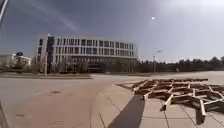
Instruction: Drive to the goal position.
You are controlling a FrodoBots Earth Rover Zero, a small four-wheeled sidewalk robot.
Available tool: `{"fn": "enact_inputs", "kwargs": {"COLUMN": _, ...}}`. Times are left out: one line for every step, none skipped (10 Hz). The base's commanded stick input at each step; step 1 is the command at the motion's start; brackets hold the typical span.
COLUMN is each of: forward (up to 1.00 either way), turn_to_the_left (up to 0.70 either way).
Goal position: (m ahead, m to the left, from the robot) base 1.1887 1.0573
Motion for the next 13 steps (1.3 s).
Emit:
{"fn": "enact_inputs", "kwargs": {"forward": 0.05, "turn_to_the_left": 0.00}}
{"fn": "enact_inputs", "kwargs": {"forward": 0.05, "turn_to_the_left": 0.00}}
{"fn": "enact_inputs", "kwargs": {"forward": 0.05, "turn_to_the_left": 0.00}}
{"fn": "enact_inputs", "kwargs": {"forward": 0.05, "turn_to_the_left": 0.00}}
{"fn": "enact_inputs", "kwargs": {"forward": 0.05, "turn_to_the_left": 0.00}}
{"fn": "enact_inputs", "kwargs": {"forward": 0.05, "turn_to_the_left": 0.00}}
{"fn": "enact_inputs", "kwargs": {"forward": 0.05, "turn_to_the_left": 0.00}}
{"fn": "enact_inputs", "kwargs": {"forward": 0.05, "turn_to_the_left": 0.00}}
{"fn": "enact_inputs", "kwargs": {"forward": 0.05, "turn_to_the_left": 0.00}}
{"fn": "enact_inputs", "kwargs": {"forward": 0.05, "turn_to_the_left": 0.00}}
{"fn": "enact_inputs", "kwargs": {"forward": 0.05, "turn_to_the_left": 0.00}}
{"fn": "enact_inputs", "kwargs": {"forward": 0.05, "turn_to_the_left": 0.00}}
{"fn": "enact_inputs", "kwargs": {"forward": 0.05, "turn_to_the_left": 0.00}}
